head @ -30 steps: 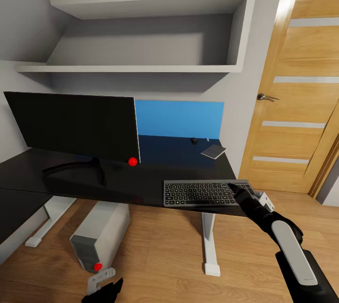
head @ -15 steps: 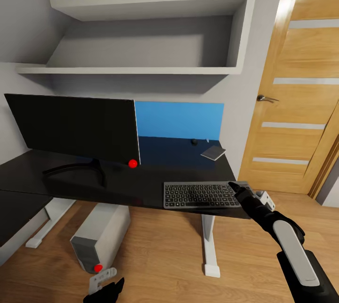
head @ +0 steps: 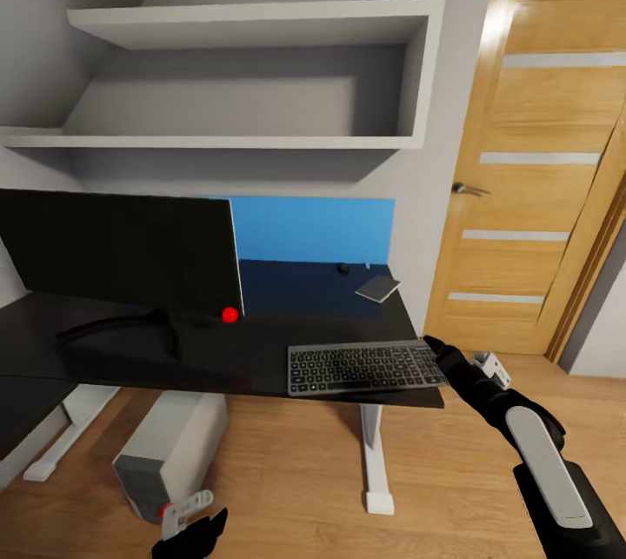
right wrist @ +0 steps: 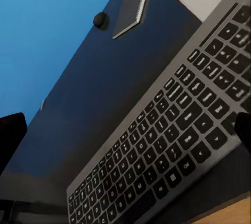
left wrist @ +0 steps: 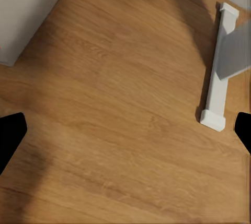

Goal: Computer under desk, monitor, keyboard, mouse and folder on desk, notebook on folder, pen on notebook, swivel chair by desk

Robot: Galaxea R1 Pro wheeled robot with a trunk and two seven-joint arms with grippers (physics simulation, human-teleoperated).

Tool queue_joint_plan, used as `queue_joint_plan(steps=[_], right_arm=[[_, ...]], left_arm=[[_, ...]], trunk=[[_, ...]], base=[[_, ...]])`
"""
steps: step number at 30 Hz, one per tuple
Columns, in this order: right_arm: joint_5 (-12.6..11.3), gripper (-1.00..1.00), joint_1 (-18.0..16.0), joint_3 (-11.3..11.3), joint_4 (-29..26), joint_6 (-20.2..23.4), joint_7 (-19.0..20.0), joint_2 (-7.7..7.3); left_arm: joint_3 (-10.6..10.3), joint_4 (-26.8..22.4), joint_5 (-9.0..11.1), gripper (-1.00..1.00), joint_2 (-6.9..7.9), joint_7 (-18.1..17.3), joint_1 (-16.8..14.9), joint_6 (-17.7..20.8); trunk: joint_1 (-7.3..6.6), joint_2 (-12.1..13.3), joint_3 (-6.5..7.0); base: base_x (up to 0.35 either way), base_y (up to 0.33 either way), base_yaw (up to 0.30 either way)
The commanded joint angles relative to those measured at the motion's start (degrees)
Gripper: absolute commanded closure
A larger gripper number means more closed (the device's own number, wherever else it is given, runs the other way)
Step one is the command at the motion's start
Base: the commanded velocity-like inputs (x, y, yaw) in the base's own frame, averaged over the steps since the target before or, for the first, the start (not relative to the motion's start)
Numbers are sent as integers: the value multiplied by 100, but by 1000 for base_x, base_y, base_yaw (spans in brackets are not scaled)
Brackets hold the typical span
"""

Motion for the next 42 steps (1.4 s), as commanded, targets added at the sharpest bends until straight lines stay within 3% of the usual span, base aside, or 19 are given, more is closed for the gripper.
queue_joint_plan(steps=[1, 6, 11, 13, 19, 23, 28, 42], right_arm=[[-51, -100, -5, -3, -8, 17, -45, -19], [-51, -100, -5, 2, -6, 13, -45, -97], [-39, -100, -5, 6, -4, 9, -43, -121], [5, -100, -5, 6, -4, 8, -39, -129], [69, -100, -5, 7, 4, 8, -41, -142], [92, -100, -5, 10, 9, 8, -44, -141], [250, -100, -5, 13, 35, 9, -38, -139], [274, -100, -5, 7, 23, 8, -36, -145]], left_arm=[[-27, -9, 60, -100, 6, 55, -2, 18], [-34, 208, -71, -100, 1, 55, -2, 19], [-38, 860, -412, -100, -9, 47, -2, 12], [-45, 1385, -558, -100, -12, 42, -2, -48], [-40, 2111, -753, -100, -11, 24, -2, -988], [-38, 2335, -810, -100, -6, 21, -2, -1420], [-25, 2471, -844, -100, 2, 21, -2, -1632], [-10, 2490, -830, -100, -1, 36, -2, -1647]], trunk=[[-1, -2, 1], [-1, -2, 32], [-1, -2, 63], [-1, -2, 76], [-1, -2, 107], [-1, -2, 112], [-1, -2, 114], [-1, -2, 114]], base=[[0, 0, -199], [0, 0, -201], [0, 0, -191], [0, 0, -147], [0, 0, -61], [0, 0, -15], [0, -114, -4], [0, -304, 65]])
